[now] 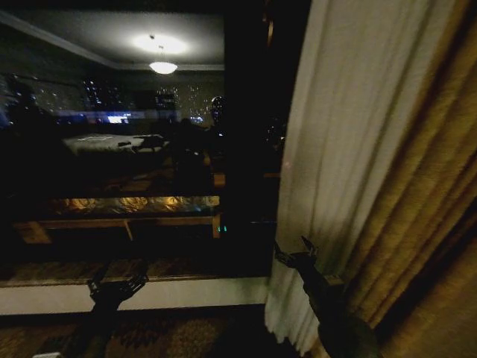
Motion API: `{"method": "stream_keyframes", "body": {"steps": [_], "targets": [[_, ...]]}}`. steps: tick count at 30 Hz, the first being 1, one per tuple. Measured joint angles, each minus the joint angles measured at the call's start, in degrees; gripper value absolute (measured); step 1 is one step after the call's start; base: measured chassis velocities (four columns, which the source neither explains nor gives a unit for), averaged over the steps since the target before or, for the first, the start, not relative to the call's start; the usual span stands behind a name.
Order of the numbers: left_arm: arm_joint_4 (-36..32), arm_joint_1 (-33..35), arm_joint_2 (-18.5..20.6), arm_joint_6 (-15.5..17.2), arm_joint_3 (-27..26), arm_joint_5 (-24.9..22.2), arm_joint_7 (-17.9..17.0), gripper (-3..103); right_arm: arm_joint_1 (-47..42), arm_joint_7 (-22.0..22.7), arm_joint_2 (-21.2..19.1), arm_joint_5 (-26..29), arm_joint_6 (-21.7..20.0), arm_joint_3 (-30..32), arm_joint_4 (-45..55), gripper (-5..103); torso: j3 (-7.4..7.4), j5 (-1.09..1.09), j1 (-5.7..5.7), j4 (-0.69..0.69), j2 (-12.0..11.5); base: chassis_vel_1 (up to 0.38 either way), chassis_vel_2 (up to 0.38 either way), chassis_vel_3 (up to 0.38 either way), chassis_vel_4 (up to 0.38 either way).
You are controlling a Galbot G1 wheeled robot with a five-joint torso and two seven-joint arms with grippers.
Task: Open the curtains by pulling them apart, changing their state from closed to fully open.
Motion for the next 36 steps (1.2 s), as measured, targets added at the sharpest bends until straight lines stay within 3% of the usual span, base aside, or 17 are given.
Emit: {"method": "stream_keyframes", "body": {"steps": [36], "targets": [[0.00,1.40,-0.87,-0.91,-0.19,0.56,0.27,100,-0.69,-1.14,-0.53,-0.78,0.83,-0.48,-0.53,100,0.00,0.01,0.00,0.00,0.00,0.357,0.357,-0.355,-0.352]]}}
